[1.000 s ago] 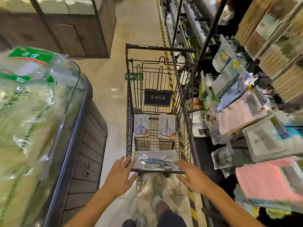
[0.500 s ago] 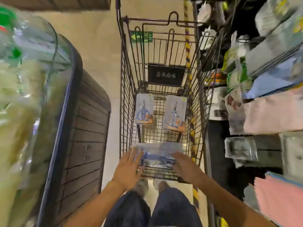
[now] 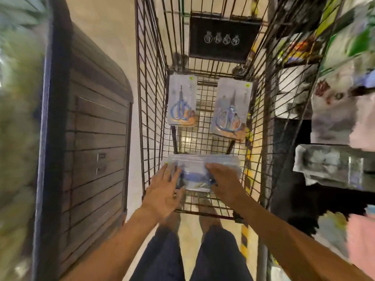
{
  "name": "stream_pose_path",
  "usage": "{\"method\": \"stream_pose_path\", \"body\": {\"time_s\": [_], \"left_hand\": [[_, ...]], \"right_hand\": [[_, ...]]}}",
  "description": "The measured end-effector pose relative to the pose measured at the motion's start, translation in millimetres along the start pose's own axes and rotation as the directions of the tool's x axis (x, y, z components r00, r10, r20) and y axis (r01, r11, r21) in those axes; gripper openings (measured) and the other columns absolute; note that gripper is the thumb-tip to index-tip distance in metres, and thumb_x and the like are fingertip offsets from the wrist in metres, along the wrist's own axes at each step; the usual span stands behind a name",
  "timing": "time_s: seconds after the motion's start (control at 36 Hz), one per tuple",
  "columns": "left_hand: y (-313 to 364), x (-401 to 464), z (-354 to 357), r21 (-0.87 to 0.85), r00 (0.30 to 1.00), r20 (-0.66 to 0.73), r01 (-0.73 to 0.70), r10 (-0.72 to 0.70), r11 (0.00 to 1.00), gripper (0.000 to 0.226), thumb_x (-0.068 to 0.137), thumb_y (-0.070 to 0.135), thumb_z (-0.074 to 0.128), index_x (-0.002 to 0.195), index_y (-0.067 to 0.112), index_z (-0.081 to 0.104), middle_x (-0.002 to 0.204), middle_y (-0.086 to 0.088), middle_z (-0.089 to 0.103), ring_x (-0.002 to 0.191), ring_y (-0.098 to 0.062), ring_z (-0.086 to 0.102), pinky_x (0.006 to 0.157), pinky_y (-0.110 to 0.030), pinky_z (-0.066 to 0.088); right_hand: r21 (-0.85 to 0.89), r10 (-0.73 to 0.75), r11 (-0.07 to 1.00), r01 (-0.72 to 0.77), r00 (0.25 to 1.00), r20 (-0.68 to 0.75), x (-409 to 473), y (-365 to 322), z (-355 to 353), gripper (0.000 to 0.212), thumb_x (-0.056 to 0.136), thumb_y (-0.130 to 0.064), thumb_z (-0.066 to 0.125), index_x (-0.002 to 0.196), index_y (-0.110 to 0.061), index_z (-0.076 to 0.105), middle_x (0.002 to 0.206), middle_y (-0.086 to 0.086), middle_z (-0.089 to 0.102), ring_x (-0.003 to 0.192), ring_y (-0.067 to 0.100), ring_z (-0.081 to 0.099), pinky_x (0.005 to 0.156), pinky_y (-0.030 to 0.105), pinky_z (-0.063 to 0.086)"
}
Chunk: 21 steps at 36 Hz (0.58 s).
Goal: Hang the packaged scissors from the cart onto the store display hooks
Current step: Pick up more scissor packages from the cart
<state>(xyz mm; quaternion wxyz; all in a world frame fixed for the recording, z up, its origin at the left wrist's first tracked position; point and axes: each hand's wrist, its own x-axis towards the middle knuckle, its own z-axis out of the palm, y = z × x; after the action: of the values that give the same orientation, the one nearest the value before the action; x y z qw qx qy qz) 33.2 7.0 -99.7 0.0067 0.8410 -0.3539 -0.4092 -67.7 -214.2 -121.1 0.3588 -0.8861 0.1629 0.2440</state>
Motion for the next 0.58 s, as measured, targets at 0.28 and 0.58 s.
{"method": "stream_pose_path", "body": {"time_s": [0.28, 0.58], "left_hand": [[-3, -4, -2, -0.061, 0.999, 0.017, 0.038, -0.037, 0.997, 0.093, 0.082, 0.077, -0.011, 0.162, 0.029, -0.003, 0.17, 0.005, -0.003, 0.157, -0.019, -0.004, 0.127, -0.042, 0.009], [8, -34, -46, -0.135, 0.998, -0.013, 0.061, -0.063, 0.989, 0.071, 0.101, 0.057, 0.028, 0.162, 0.029, 0.003, 0.169, 0.004, 0.005, 0.157, -0.021, 0.002, 0.128, -0.041, 0.012]], "right_hand": [[-0.168, 0.052, 0.985, -0.025, 0.985, 0.163, 6, 26, 30, 0.035, 0.1, -0.026, 0.053, 0.134, -0.025, 0.061, 0.136, 0.002, 0.06, 0.125, 0.024, 0.057, 0.102, 0.035, 0.046], [-0.021, 0.028, 0.999, -0.029, 0.999, -0.015, -22, 16, -16, 0.049, 0.091, -0.03, 0.073, 0.138, -0.028, 0.058, 0.122, 0.004, 0.069, 0.109, 0.024, 0.067, 0.094, 0.037, 0.056]]}}
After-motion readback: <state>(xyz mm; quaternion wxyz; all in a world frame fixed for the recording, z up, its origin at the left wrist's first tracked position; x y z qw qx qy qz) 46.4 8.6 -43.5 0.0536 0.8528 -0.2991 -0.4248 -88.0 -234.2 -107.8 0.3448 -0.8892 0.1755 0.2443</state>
